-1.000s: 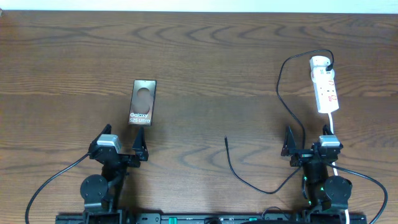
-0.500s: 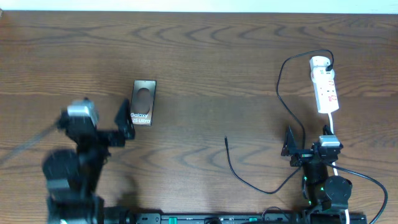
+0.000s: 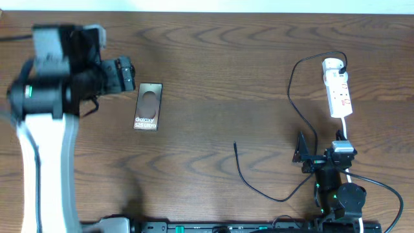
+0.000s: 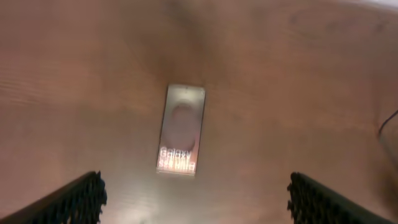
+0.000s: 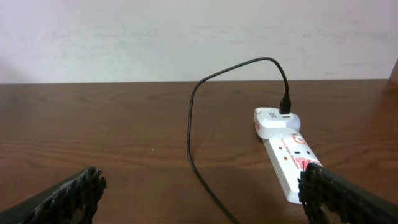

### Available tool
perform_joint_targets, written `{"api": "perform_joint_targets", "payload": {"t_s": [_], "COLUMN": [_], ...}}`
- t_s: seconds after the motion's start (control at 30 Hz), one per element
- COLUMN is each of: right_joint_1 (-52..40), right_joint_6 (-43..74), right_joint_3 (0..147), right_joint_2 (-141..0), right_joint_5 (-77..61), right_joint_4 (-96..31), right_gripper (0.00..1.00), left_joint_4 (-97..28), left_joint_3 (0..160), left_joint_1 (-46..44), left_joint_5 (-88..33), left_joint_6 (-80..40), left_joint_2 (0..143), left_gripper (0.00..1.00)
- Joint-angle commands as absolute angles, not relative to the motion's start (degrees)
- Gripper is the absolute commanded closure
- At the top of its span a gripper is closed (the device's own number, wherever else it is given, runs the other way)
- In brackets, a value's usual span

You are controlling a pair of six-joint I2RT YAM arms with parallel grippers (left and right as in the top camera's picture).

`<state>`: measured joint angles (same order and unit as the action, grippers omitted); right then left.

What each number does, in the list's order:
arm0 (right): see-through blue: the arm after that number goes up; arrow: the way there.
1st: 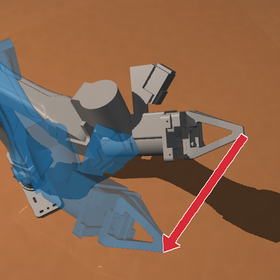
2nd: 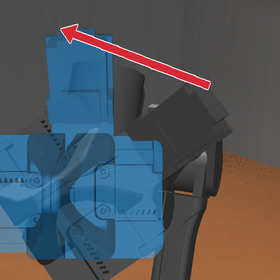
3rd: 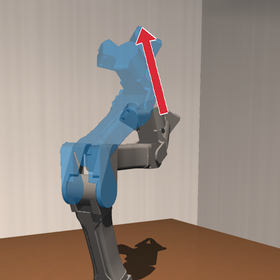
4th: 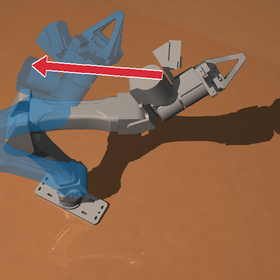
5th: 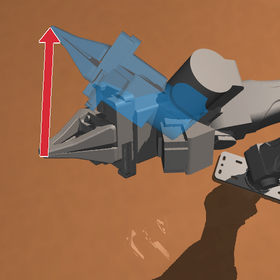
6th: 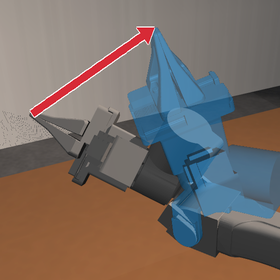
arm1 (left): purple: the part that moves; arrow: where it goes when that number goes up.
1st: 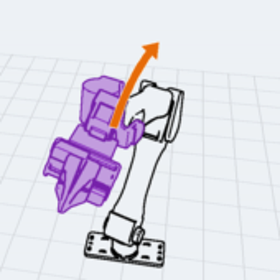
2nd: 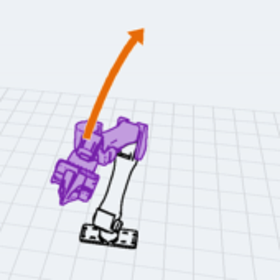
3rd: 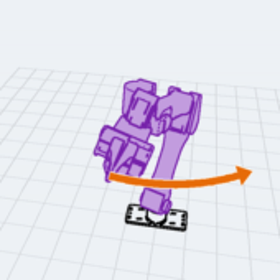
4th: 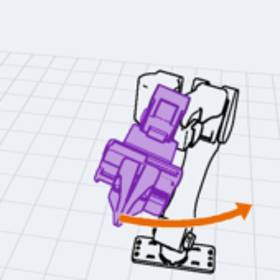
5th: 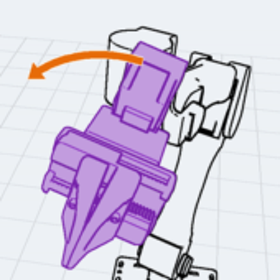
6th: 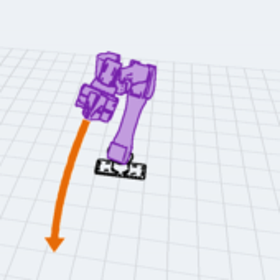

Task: Plug charger to phone and switch on socket
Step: 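Move the left gripper over the Galaxy phone and lower toward it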

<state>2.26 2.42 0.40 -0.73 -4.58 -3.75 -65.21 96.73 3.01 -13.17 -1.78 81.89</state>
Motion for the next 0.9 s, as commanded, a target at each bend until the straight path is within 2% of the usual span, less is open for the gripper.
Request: {"api": "perform_joint_targets", "payload": {"t_s": [0.0,0.57,0.87], "right_joint_1": [1.8,1.8,1.8], "right_joint_6": [2.5,2.5,2.5], "right_joint_3": [0.3,0.3,0.3], "right_joint_2": [-0.5,-0.5,-0.5], "right_joint_5": [-4.4,-4.4,-4.4], "right_joint_4": [-4.0,-4.0,-4.0], "right_gripper": [0.01,0.01,0.01], "left_joint_4": [-70.4,-71.5,-69.2], "left_joint_3": [101.9,101.3,99.2], "left_joint_1": [3.2,3.1,0.3], "left_joint_5": [-12.8,-12.7,-4.8], "left_joint_6": [0.4,-0.4,-0.4], "left_joint_2": [90.2,105.3,110.5], "left_gripper": [0.07,0.07,0.07]}}
